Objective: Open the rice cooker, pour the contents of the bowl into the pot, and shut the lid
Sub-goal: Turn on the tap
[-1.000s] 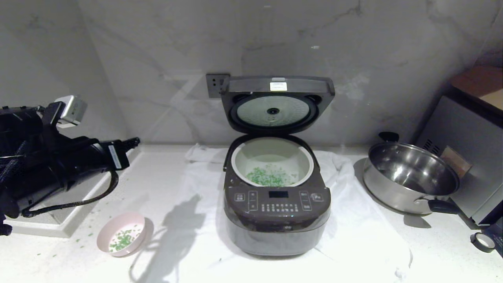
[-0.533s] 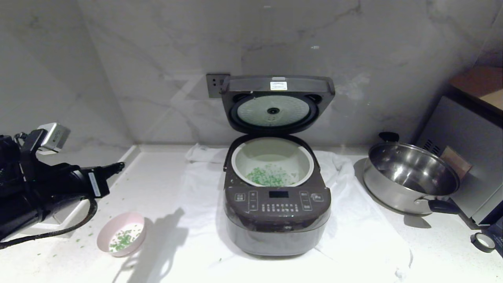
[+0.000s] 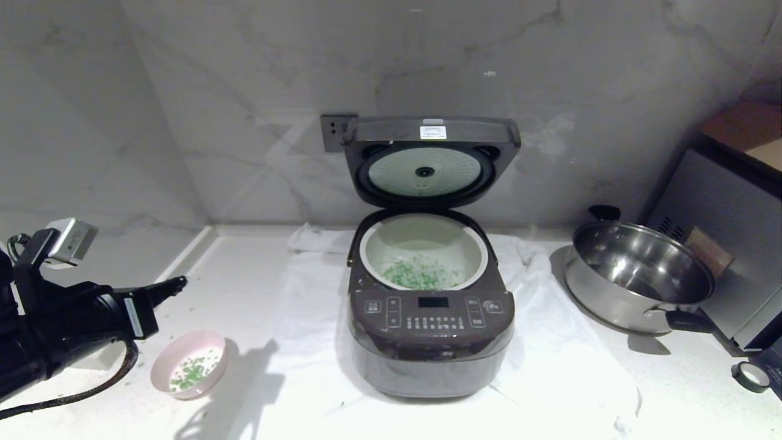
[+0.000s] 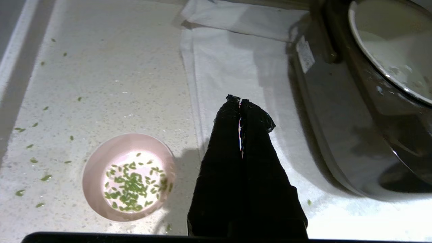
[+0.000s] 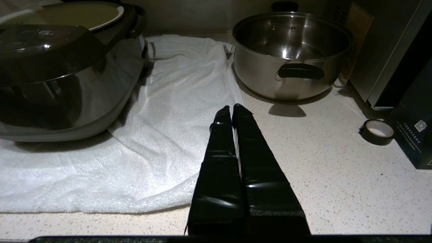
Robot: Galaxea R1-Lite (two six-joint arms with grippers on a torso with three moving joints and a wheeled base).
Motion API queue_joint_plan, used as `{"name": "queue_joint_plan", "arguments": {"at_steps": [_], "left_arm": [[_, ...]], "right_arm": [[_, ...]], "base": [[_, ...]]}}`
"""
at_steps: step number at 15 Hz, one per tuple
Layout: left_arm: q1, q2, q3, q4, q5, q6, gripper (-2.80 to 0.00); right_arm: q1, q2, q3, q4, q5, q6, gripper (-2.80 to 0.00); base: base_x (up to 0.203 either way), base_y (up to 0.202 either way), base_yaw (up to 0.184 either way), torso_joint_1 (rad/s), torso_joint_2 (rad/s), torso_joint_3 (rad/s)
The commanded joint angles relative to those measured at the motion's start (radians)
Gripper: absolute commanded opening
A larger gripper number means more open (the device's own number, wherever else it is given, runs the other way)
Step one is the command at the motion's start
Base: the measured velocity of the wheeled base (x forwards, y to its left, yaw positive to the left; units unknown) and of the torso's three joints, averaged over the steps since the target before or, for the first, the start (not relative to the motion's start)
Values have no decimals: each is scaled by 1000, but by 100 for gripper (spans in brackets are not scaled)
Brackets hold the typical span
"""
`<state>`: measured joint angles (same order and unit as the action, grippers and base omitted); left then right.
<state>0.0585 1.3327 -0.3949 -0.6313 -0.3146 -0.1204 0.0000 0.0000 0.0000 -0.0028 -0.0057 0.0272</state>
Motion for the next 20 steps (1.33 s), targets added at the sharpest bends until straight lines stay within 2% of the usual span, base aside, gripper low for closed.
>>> {"name": "queue_joint_plan", "arguments": {"at_steps": [1, 3, 7, 9, 12, 14, 16, 20], "left_arm": [[7, -71, 14, -6, -25, -1, -280], [8, -176, 29, -2, -40, -2, -280], [8, -479, 81, 45, -130, -3, -280], [18, -630, 63, 156, -142, 4, -280], [66, -870, -6, 406, -127, 18, -280], [90, -1005, -24, 534, -121, 53, -280], [95, -1065, -4, 618, -117, 155, -280], [24, -1037, -5, 616, -112, 159, -280]], "right_arm": [[0, -2, 2, 0, 0, 0, -280], [0, -1, 3, 0, 0, 0, -280], [0, -2, 3, 0, 0, 0, -280], [0, 0, 3, 0, 0, 0, -280], [0, -2, 3, 0, 0, 0, -280], [0, 0, 3, 0, 0, 0, -280], [0, -1, 3, 0, 0, 0, -280], [0, 0, 2, 0, 0, 0, -280]], "base": [[0, 0, 0, 0, 0, 0], [0, 0, 0, 0, 0, 0], [0, 0, 0, 0, 0, 0], [0, 0, 0, 0, 0, 0], [0, 0, 0, 0, 0, 0], [0, 0, 0, 0, 0, 0], [0, 0, 0, 0, 0, 0], [0, 0, 0, 0, 0, 0]]}}
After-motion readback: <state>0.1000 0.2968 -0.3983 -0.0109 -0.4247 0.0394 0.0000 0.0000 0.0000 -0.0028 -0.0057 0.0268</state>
